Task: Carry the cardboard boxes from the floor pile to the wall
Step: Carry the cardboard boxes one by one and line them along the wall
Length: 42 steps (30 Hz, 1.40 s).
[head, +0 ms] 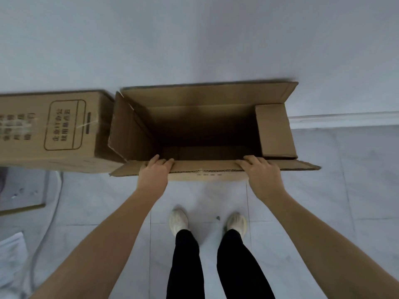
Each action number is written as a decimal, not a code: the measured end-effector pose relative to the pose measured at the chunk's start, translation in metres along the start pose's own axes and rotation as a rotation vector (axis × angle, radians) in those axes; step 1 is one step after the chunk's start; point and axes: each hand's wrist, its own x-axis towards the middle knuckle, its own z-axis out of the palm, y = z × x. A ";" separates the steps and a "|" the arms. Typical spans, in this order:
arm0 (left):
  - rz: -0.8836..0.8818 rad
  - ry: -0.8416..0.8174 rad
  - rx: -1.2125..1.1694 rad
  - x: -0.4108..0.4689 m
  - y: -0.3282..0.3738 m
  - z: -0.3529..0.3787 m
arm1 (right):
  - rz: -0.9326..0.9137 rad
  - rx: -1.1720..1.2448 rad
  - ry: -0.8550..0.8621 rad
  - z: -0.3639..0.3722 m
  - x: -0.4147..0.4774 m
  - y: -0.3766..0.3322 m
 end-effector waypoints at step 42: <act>0.724 0.864 -0.518 -0.165 0.216 -0.459 | 0.821 0.363 1.050 -0.383 -0.247 0.025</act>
